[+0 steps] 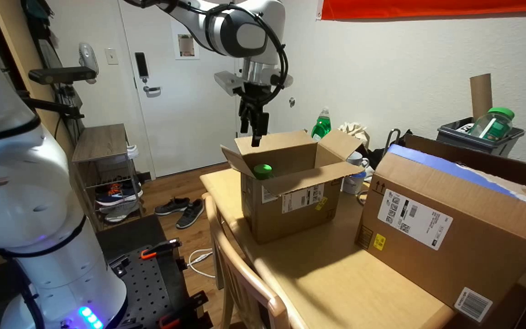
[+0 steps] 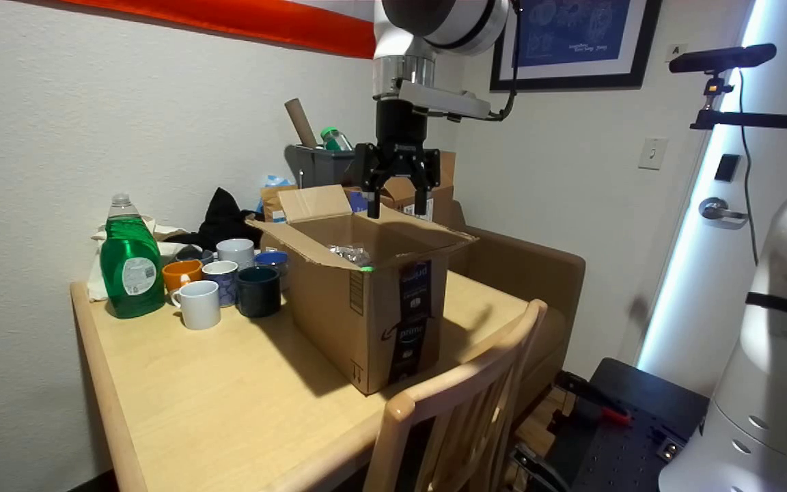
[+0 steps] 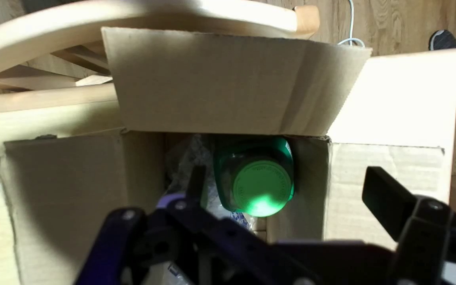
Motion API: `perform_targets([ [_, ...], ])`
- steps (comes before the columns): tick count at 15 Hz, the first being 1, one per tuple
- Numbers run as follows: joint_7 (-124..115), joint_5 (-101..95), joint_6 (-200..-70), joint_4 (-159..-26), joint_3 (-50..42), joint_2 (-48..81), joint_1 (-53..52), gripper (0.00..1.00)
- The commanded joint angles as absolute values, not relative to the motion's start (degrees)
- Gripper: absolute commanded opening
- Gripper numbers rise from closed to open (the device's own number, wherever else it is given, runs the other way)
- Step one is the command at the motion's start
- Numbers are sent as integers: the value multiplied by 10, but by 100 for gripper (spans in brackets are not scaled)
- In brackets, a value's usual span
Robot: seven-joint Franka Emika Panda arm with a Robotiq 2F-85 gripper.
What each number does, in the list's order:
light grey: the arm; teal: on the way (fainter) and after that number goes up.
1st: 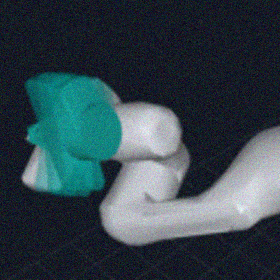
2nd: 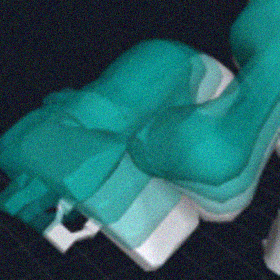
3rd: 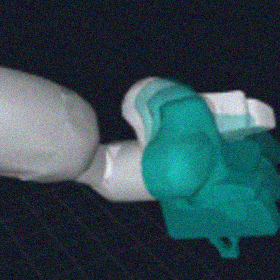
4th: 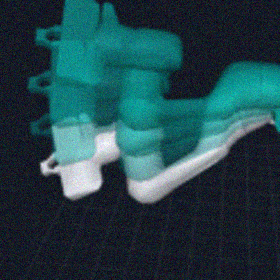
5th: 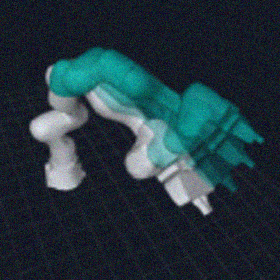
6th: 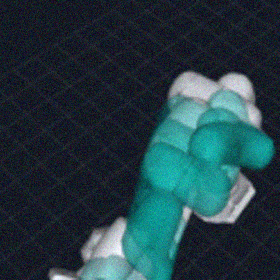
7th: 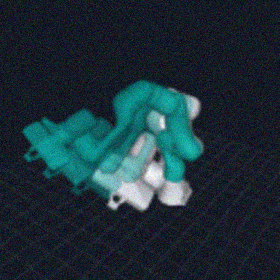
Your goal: Take the container out of the box
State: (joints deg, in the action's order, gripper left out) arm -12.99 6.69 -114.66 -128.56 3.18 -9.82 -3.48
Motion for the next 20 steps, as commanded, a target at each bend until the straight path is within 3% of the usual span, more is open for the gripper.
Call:
perform_targets([
  [1, -132, 64, -1140, -1280, 35, -97, -31, 100],
  [20, -129, 63, -1108, -1179, 22, -28, -17, 100],
])
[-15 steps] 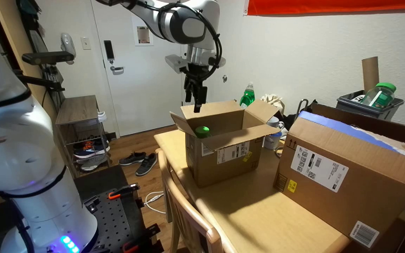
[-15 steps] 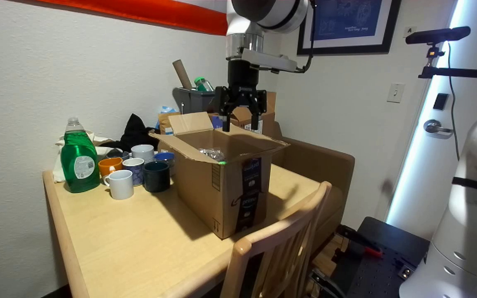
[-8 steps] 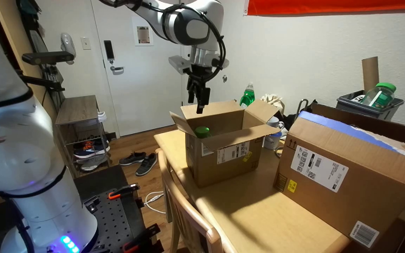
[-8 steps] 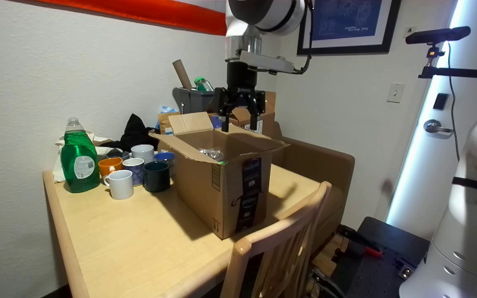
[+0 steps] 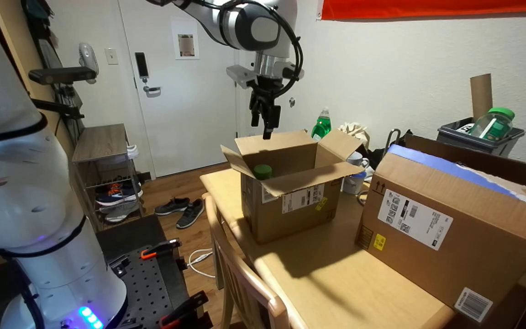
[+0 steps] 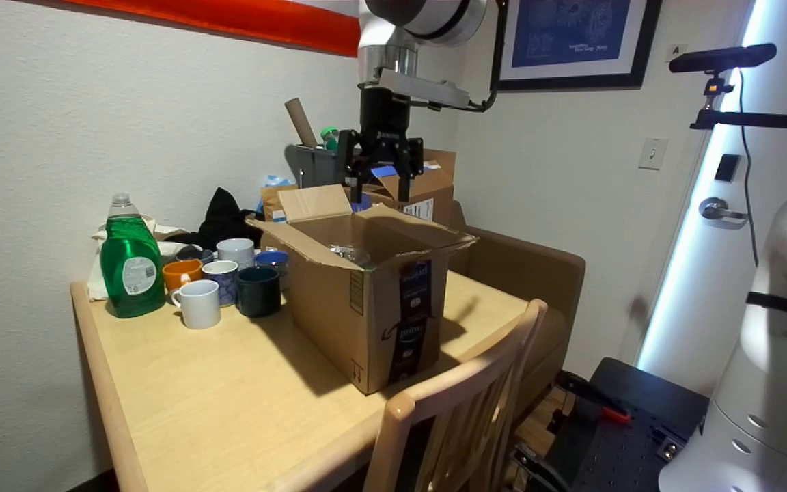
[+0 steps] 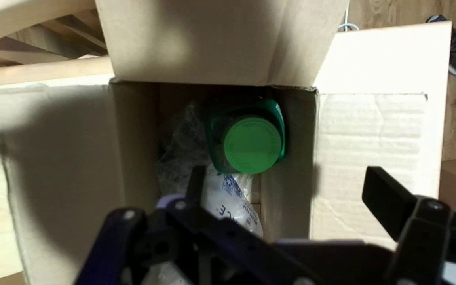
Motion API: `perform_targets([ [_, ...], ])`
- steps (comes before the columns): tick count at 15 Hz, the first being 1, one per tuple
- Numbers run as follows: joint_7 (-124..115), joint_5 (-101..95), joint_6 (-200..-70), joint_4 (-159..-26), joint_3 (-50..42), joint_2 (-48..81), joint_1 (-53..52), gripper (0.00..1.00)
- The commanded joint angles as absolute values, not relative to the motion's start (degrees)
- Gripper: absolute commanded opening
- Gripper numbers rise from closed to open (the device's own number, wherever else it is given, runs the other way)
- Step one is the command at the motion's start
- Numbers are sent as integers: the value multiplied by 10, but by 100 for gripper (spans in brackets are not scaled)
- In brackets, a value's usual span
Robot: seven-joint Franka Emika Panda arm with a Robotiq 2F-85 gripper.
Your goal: Take the container out of the box
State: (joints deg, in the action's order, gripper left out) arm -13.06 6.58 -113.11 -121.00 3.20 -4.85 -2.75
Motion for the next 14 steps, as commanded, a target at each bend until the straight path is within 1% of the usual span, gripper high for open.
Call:
perform_targets([
  [1, -128, 64, -1107, -1175, 16, -22, -12, 100],
  [6, -128, 69, -1111, -1163, -4, -1, 0, 100],
  [14, -124, 80, -1108, -1132, 0, 48, -7, 100],
])
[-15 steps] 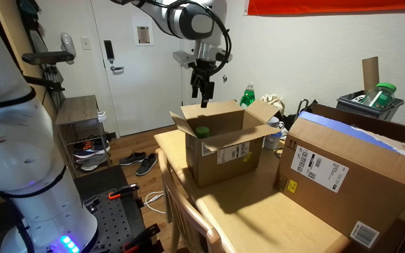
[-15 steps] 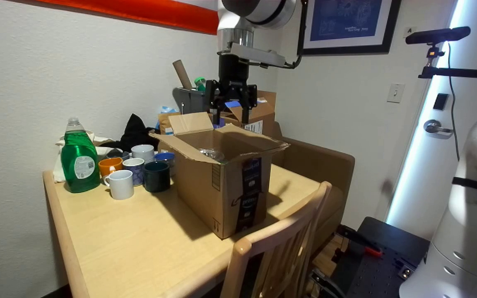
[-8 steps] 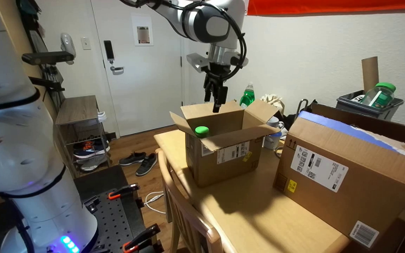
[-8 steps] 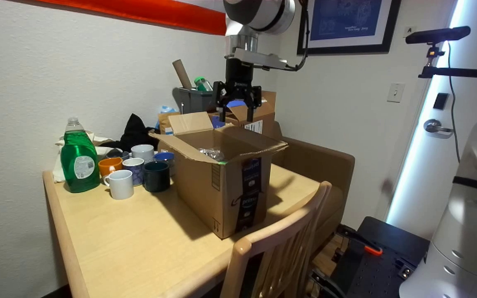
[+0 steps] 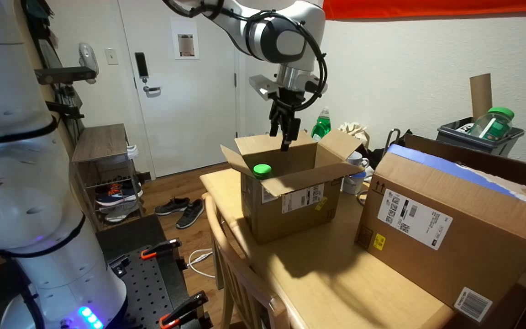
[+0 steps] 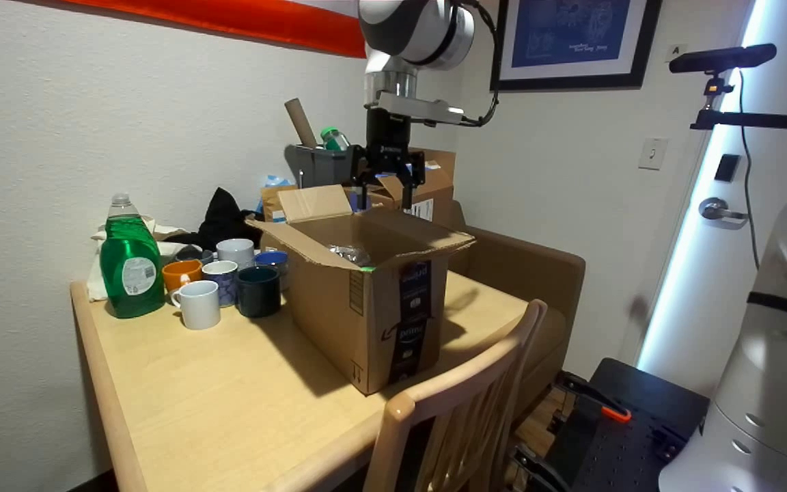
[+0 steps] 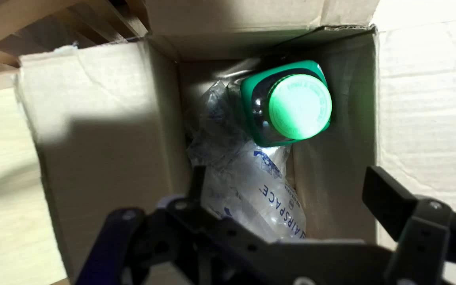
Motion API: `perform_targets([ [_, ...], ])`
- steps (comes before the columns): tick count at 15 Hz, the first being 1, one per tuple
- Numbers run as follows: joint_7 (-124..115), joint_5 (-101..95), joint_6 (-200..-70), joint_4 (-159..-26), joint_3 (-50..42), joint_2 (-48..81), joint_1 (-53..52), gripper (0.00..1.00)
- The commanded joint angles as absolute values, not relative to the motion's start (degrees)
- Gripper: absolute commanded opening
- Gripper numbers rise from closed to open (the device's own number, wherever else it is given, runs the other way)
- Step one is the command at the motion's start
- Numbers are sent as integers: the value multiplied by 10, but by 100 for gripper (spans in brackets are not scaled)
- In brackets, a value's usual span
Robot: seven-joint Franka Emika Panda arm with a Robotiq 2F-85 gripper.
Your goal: Take the container out of the box
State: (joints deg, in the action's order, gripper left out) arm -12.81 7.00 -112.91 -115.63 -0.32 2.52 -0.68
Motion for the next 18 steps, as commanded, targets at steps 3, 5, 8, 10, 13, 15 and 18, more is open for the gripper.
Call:
perform_targets([
  [3, -118, 83, -1111, -1129, 1, 66, -7, 100],
  [5, -113, 84, -1112, -1128, 1, 80, -7, 100],
  [8, -103, 86, -1118, -1131, 2, 100, -8, 100],
  [10, -92, 88, -1117, -1131, -1, 110, -3, 100],
  [13, -73, 97, -1117, -1142, -12, 106, 13, 100],
  [15, -67, 97, -1119, -1150, -20, 100, 22, 100],
  [18, -59, 93, -1118, -1158, -33, 90, 36, 100],
])
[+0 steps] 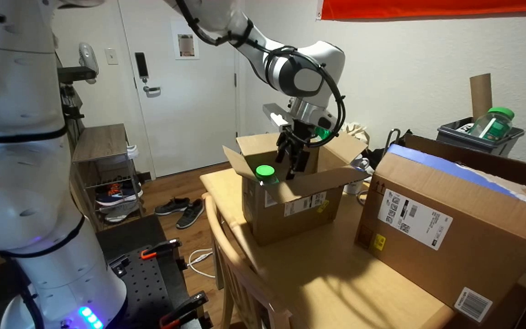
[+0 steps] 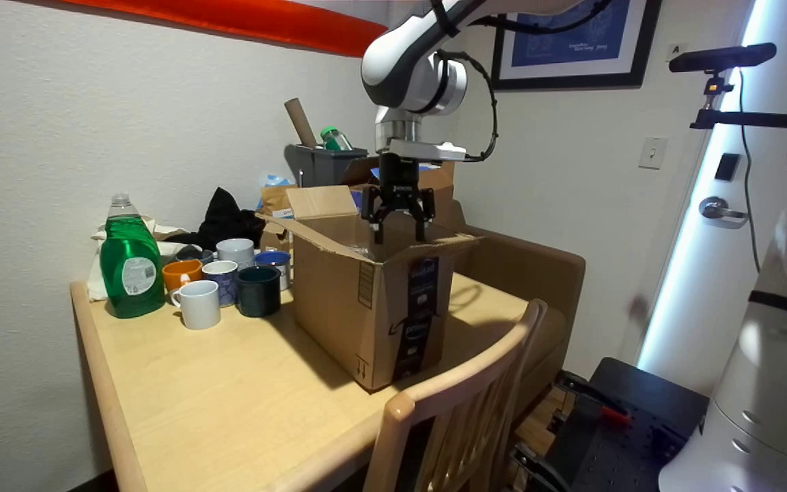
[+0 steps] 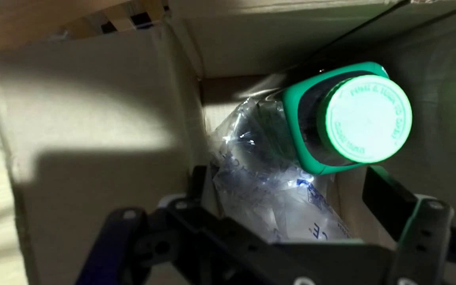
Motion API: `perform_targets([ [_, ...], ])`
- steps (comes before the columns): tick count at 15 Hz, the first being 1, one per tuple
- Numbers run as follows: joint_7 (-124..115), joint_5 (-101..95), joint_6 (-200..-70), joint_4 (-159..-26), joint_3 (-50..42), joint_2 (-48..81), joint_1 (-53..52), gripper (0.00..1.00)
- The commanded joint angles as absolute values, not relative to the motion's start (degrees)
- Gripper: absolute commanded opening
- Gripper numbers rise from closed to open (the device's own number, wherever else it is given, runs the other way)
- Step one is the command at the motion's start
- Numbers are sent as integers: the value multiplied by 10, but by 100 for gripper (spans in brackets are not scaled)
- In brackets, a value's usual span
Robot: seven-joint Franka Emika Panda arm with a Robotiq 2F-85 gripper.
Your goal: Take the container out of the box
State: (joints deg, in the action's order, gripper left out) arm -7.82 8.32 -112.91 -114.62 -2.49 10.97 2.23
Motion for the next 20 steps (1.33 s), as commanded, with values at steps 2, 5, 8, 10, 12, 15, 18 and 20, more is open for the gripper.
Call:
perform_targets([
  [2, -51, 95, -1120, -1159, -39, 89, 44, 100],
  [5, -55, 89, -1117, -1153, -37, 92, 42, 100],
  [8, -62, 82, -1117, -1152, -27, 85, 29, 100],
  [10, -66, 79, -1117, -1151, -17, 80, 17, 100],
  [12, -69, 76, -1117, -1149, -7, 77, 6, 100],
  [15, -71, 72, -1119, -1150, 5, 73, -10, 100],
  [18, -73, 68, -1119, -1149, 12, 73, -21, 100],
  [20, -74, 67, -1120, -1150, 15, 74, -26, 100],
])
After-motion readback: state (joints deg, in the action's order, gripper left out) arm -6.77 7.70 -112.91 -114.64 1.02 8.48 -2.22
